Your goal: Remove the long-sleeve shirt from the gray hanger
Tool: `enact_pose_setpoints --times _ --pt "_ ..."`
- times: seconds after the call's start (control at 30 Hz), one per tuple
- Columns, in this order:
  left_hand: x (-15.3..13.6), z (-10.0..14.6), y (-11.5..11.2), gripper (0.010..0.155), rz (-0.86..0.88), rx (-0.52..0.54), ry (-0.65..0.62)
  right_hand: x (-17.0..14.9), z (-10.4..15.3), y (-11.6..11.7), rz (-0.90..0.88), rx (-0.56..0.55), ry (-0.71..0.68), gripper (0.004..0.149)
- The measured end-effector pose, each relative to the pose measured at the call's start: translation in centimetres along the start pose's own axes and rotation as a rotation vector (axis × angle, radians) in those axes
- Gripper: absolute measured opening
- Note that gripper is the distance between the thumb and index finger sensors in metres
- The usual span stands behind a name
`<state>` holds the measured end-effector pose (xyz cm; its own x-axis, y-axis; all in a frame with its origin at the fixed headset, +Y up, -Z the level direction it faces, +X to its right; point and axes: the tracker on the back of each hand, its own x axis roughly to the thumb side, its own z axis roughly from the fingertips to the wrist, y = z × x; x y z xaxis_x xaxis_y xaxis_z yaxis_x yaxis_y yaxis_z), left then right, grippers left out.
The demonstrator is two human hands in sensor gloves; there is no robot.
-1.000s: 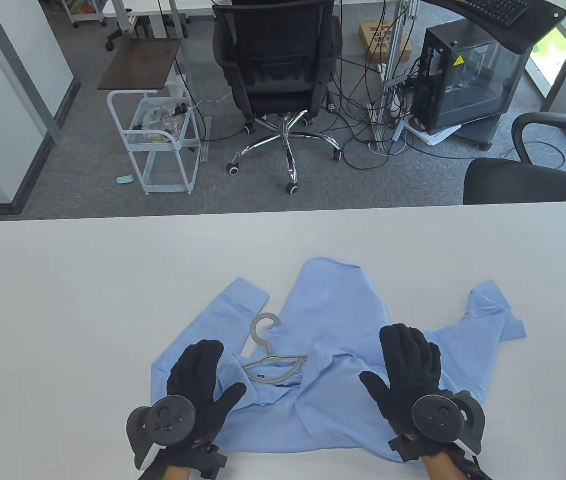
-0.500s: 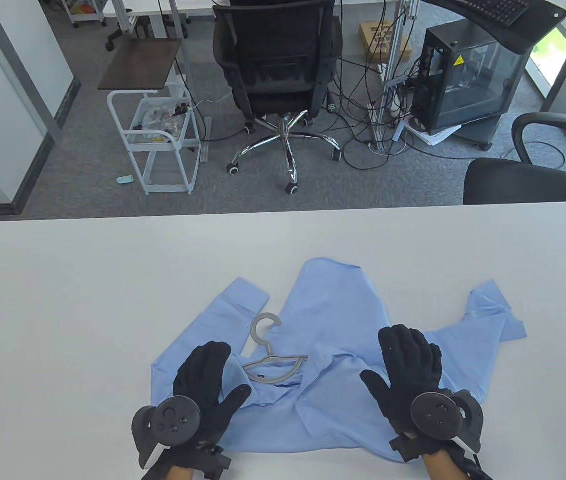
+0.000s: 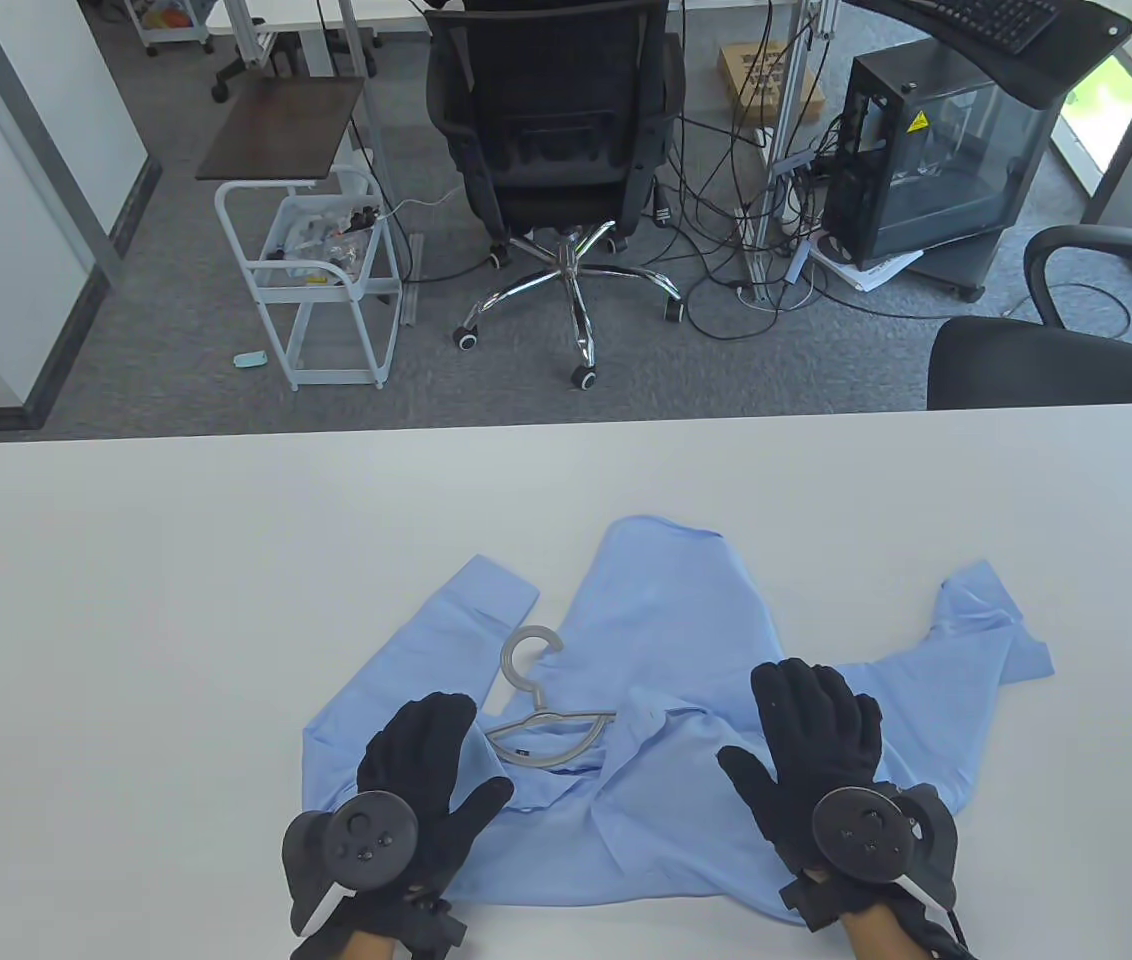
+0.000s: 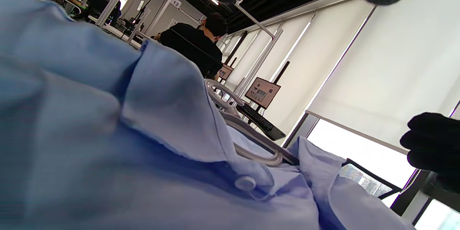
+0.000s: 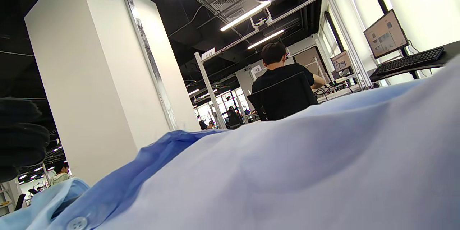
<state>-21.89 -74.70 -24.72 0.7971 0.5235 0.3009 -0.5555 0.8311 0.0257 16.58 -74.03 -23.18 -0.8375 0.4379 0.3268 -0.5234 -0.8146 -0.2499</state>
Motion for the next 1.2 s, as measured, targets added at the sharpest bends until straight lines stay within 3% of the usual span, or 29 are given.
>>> enact_pose_setpoints --times 0.43,1.2 --pt "0.55 0.05 0.11 0.084 0.004 0.003 -0.023 -0.66 0.07 -0.62 0.013 -0.045 0.03 0.08" --pt "0.54 -0.38 -0.51 0.083 -0.021 -0.033 -0.006 -0.05 -0.09 0.05 0.018 0.008 0.013 0.079"
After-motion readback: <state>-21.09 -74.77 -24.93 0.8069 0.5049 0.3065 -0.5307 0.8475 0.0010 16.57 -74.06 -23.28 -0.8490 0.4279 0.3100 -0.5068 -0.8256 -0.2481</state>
